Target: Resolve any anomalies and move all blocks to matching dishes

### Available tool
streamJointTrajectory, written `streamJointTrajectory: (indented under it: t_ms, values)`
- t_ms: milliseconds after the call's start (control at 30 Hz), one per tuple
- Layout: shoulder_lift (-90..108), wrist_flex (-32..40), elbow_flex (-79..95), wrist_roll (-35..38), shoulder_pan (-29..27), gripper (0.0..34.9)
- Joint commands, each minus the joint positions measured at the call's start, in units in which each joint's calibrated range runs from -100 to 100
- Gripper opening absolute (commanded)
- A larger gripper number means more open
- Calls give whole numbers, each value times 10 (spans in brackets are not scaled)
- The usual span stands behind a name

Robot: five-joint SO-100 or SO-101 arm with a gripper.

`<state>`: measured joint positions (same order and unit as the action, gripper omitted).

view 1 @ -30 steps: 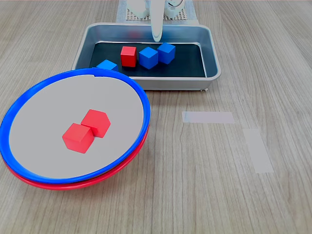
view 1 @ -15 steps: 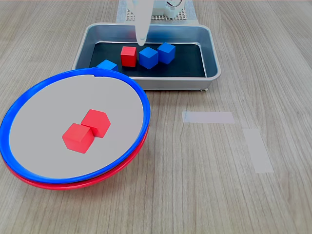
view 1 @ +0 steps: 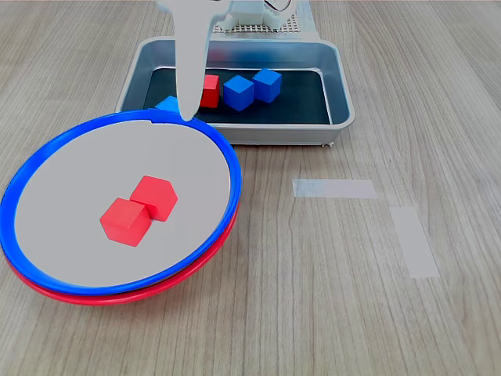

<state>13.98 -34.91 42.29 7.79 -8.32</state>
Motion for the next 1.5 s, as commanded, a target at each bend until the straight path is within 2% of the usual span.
streamJointTrajectory:
  t_ms: [0,467,800,1400,1467]
  values:
    - [-29,-19,-71,0,-16,119]
    - [-73,-29,-124,7,-31,113]
    - [-97,-27,-142,30,-48,135]
    - [-168,94,-140,66,-63,128]
    - [-172,97,-144,69,-63,99]
